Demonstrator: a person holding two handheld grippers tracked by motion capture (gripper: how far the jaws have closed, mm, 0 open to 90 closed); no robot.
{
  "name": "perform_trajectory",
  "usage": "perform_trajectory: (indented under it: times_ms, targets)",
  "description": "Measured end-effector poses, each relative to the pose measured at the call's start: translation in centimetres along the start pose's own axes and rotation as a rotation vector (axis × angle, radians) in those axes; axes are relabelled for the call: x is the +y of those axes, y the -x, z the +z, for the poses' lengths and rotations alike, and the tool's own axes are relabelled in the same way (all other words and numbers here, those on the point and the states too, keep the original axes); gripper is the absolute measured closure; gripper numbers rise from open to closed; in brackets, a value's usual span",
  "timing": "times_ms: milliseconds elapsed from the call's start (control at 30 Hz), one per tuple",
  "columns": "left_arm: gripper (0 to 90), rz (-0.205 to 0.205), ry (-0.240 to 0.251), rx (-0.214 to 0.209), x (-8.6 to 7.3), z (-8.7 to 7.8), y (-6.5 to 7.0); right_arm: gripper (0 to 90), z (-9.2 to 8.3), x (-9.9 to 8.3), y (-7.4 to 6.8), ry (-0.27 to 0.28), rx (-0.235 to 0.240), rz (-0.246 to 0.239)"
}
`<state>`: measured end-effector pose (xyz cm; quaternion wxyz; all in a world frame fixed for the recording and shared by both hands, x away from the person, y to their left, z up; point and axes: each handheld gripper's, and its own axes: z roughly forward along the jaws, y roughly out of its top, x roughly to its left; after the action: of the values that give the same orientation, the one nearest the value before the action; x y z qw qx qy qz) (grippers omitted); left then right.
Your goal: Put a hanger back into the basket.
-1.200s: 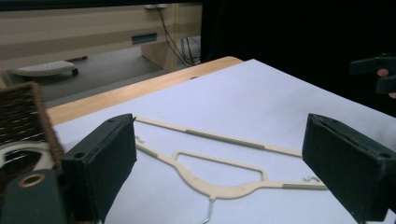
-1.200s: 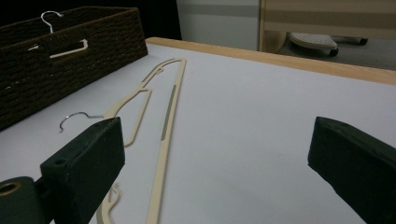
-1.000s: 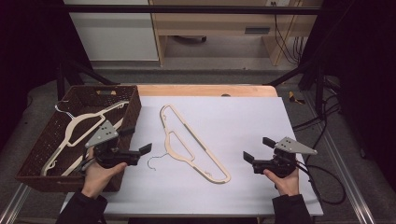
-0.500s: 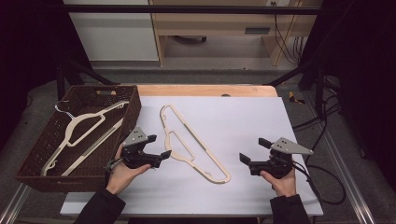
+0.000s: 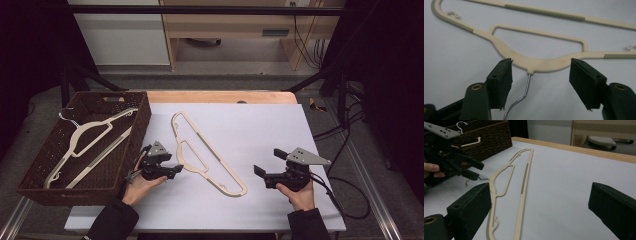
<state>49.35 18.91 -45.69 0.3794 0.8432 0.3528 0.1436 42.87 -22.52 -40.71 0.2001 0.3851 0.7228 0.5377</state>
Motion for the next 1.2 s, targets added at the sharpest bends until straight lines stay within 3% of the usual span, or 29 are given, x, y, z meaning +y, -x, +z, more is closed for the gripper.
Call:
perform_trajectory:
  times_ms: [167, 467, 633, 867, 1000, 1100, 1200]
  targets:
    - [47.7, 0.01, -0.05, 0.034, -0.3, 0.8, -0.4, 5.1, 0.1, 0.0, 0.0, -0.004, 0.005, -0.008]
    - [66.6, 0.013, -0.097, 0.026, -0.6, 1.3, -0.4, 5.3, 0.3, -0.1, -0.1, -0.01, 0.005, -0.007]
    - [75.8, 0.027, -0.098, 0.024, -0.7, 1.4, -0.4, 5.5, 0.4, -0.2, -0.2, -0.016, 0.008, -0.01]
    - [79.5, 0.056, -0.106, 0.021, -0.6, 1.5, -0.3, 5.6, 0.6, -0.2, -0.2, -0.018, 0.01, -0.007]
    - [81.7, 0.033, -0.11, 0.016, -0.5, 1.6, -0.5, 5.5, 0.8, -0.3, -0.3, -0.023, 0.013, -0.009]
    - [87.5, 0.026, -0.124, 0.018, -0.3, 1.6, -0.6, 5.6, 0.8, -0.3, -0.3, -0.023, 0.016, -0.008]
    - [87.6, 0.029, -0.126, 0.024, -0.3, 1.6, -0.5, 5.6, 0.8, -0.3, -0.3, -0.023, 0.013, -0.003]
